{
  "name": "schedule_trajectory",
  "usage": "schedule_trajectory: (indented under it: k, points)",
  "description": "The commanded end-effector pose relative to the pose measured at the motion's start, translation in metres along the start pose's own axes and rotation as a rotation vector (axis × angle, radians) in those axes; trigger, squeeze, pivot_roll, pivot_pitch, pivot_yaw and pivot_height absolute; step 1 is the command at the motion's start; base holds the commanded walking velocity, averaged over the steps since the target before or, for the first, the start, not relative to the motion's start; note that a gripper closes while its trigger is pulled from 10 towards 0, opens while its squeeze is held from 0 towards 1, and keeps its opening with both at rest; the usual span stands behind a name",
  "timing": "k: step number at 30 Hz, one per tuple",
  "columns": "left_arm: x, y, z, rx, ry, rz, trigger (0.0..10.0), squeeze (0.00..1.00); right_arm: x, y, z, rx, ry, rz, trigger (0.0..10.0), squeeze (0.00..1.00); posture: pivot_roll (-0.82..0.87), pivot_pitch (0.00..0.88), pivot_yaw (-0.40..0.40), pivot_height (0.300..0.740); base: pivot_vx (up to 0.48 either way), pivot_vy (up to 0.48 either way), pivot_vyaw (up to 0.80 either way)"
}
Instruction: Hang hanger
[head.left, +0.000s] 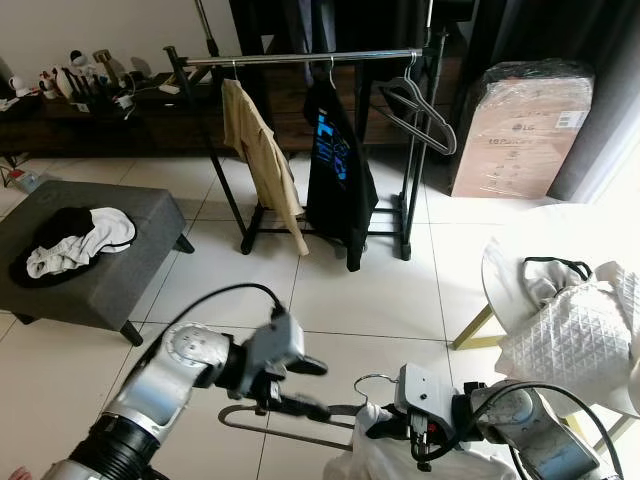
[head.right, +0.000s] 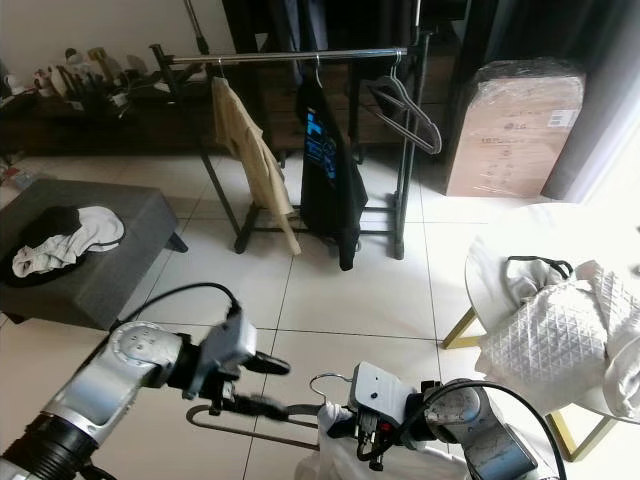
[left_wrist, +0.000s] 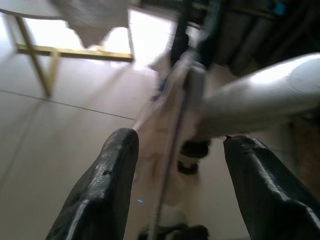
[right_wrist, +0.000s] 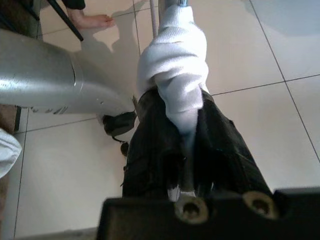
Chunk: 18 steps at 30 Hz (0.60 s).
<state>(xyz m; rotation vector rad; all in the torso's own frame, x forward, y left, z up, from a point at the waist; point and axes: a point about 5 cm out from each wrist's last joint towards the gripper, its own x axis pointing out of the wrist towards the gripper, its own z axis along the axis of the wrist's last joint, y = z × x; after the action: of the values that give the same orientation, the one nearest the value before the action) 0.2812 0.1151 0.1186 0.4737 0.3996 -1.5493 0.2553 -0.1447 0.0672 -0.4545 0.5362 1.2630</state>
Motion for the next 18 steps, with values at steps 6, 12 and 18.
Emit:
schedule_trajectory:
  k: [6, 12, 18]
  points:
    - [0.009, -0.004, -0.008, 0.049, 0.11, -0.071, 10.0, 0.0, 0.001, 0.002, 0.011, -0.045, -0.031, 0.034, 0.0, 0.0, -0.19, 0.103, 0.108, 0.74, 0.0, 0.0, 0.0]
    - [0.013, -0.001, -0.008, 0.068, 0.131, -0.053, 10.0, 0.0, -0.001, 0.003, 0.015, -0.059, -0.041, 0.045, 0.0, 0.0, -0.19, 0.112, 0.11, 0.74, 0.0, 0.0, 0.0]
    - [0.021, 0.002, -0.012, 0.091, 0.163, -0.021, 10.0, 0.0, -0.007, 0.004, 0.022, -0.075, -0.055, 0.066, 0.0, 0.0, -0.19, 0.127, 0.107, 0.74, 0.0, 0.0, 0.0]
